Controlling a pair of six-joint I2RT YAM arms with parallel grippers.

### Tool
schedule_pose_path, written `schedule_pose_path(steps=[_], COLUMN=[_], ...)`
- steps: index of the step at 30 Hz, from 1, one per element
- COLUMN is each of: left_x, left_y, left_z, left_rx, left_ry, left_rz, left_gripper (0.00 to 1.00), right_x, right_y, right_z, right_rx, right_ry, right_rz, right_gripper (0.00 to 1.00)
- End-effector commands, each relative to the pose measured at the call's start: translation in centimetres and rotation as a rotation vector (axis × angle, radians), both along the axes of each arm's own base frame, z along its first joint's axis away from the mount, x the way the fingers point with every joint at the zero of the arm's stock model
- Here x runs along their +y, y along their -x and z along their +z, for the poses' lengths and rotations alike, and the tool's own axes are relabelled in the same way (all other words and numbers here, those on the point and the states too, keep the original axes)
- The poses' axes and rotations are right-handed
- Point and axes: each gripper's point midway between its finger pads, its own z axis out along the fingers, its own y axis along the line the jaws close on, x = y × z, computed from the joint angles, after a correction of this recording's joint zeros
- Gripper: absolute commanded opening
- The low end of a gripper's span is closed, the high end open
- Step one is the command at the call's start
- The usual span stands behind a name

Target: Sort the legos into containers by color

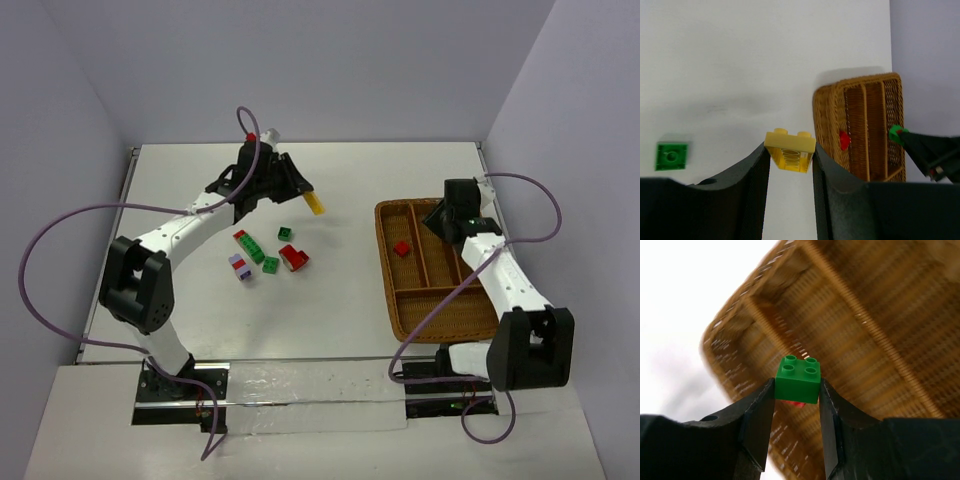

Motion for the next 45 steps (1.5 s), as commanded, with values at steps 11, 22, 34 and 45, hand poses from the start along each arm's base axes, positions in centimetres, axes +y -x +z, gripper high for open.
schedule_pose_path(steps=[11,22,34,45], left_x=[-8.2,-11.7,-13.7,-13.9], left_y=[5.1,7.7,8.3,8.5], left_z=[3.6,2.6,4.3,5.6], left_rx=[-0.024,-0.018,0.017,0.021], left_ry=[0.072,0.045,0.093,0.108], left_rz=[-0.317,-0.435,-0.560,-0.577], left_gripper=[0.00,0.00,0.00,0.00], right_x=[-3.6,-2.9,13.8,16.9], right_y=[-2.3,-1.3,3.8,2.3], right_z=[-4.0,3.1,8.8,6.6], right_rx=[0.068,-0.097,-0.355,-0.299], right_ry=[0.024,0.046,0.112,0.221], right_rz=[-0.062,0.009,0.904,0.921], right_gripper=[0.75,0.84,0.82,0.67])
